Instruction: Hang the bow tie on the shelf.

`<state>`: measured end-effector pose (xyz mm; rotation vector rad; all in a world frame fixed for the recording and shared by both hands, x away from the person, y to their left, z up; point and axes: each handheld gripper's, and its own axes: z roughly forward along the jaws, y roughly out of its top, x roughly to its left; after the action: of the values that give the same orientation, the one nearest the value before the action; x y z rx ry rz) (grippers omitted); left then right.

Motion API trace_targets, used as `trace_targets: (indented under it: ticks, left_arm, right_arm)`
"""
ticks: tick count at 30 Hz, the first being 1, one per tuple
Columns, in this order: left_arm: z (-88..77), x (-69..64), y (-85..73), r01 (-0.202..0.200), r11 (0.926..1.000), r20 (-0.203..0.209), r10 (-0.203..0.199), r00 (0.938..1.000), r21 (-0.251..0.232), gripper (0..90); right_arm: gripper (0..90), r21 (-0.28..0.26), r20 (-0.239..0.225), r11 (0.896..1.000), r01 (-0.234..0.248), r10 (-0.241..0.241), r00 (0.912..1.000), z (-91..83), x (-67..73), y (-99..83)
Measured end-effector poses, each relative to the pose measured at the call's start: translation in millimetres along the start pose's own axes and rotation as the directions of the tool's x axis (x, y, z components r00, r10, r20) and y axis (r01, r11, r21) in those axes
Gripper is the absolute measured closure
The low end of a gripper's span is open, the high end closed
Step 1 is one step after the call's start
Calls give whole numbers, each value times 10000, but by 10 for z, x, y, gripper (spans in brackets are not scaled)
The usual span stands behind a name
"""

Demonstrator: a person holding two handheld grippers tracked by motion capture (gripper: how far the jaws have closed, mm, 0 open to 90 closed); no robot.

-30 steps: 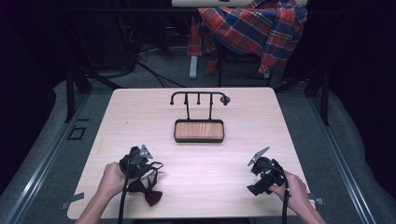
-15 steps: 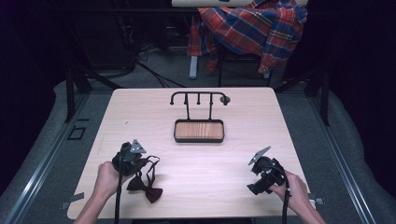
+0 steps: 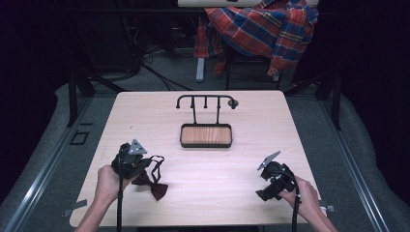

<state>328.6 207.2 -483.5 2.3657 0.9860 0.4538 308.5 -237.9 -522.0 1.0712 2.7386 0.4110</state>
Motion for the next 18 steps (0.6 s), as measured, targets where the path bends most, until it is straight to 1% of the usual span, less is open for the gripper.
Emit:
trace_targets:
  ticks: [1,3,4,6,7,9,12,13,14,18]
  left_arm:
    - [-9,0,13,-3,10000,-56,3,10000,-70,893]
    - [-22,6,26,2,10000,-14,-2,10000,-87,893]
    - [-43,7,50,52,9997,-21,-52,10000,-222,893]
    - [-59,7,72,78,9994,-23,-79,10000,-328,893]
    - [-69,11,90,48,9993,-22,-49,10000,-366,893]
    - [-77,18,122,-39,9991,-73,36,10000,-414,893]
    - [-84,22,151,-51,9985,-50,49,10000,-549,892]
    - [-101,22,176,-202,9976,18,203,9998,-655,893]
    - [-108,24,187,-227,9973,13,228,9997,-705,892]
    - [-123,25,231,-228,9961,2,229,9997,-851,892]
  right_arm:
    - [130,42,10,10000,1,-1,10000,1,-2,0]
    - [130,29,26,10000,-37,37,10000,2,-1,-3]
    - [130,-87,40,9999,-101,101,9999,-2,3,-8]
    - [130,-104,75,9999,-95,96,9999,-7,6,-4]
    - [130,-116,64,9999,-103,104,9999,-5,7,-3]
    - [130,81,54,10000,-15,15,10000,2,-2,8]
    - [130,43,-29,9999,-94,94,10000,22,1,9]
    - [130,70,31,10000,-70,69,10000,19,4,7]
    - [130,101,85,9999,-46,46,10000,10,6,7]
    - [130,26,20,9999,-123,123,9999,19,6,4]
